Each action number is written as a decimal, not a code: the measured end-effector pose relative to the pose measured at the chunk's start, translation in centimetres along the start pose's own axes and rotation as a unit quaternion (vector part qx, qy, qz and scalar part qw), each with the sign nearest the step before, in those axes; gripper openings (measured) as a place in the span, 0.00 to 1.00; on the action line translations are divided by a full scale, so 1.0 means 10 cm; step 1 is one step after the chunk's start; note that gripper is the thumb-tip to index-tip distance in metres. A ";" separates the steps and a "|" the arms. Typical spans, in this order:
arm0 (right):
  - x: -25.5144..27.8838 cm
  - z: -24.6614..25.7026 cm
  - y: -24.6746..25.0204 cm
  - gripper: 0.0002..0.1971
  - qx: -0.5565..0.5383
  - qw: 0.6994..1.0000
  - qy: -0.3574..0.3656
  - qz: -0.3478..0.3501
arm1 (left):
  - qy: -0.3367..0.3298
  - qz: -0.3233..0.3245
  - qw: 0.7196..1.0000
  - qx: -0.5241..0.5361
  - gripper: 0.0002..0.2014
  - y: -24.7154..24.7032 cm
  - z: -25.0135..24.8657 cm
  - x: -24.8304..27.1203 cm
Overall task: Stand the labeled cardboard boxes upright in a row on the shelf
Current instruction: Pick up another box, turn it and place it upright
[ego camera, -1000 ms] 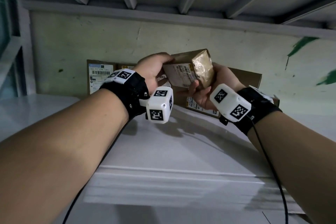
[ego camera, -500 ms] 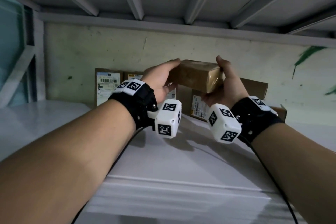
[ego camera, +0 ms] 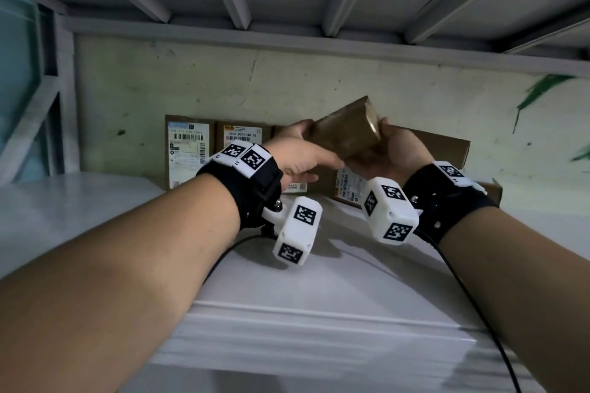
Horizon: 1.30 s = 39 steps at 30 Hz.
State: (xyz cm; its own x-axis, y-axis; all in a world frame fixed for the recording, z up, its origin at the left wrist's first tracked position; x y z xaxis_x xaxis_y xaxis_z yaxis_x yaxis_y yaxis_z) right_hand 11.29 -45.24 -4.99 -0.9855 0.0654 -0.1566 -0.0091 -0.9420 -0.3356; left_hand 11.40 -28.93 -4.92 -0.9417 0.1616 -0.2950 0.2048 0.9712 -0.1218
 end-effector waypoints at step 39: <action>0.08 -0.06 -0.01 0.22 0.285 0.951 -0.020 0.113 | 0.135 0.061 0.986 0.075 0.27 -0.05 0.34 -0.02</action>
State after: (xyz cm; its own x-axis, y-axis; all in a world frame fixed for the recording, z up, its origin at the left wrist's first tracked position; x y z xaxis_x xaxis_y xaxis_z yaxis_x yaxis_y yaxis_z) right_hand 10.64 -44.89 -5.67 -0.9786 -0.1629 -0.1259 0.1253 -0.9564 0.2638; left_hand 12.36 -30.02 -8.03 -0.9405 0.3352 -0.0557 0.3383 0.9081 -0.2468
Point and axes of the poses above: each hand's wrist, its own x-axis away from the middle knuckle, its own y-axis out of the back of the hand, z = x × y, the point moved 8 cm from there along -x, towards the middle knuckle, and after that the axes turned 13 degrees about x, right-handed, at the moved point
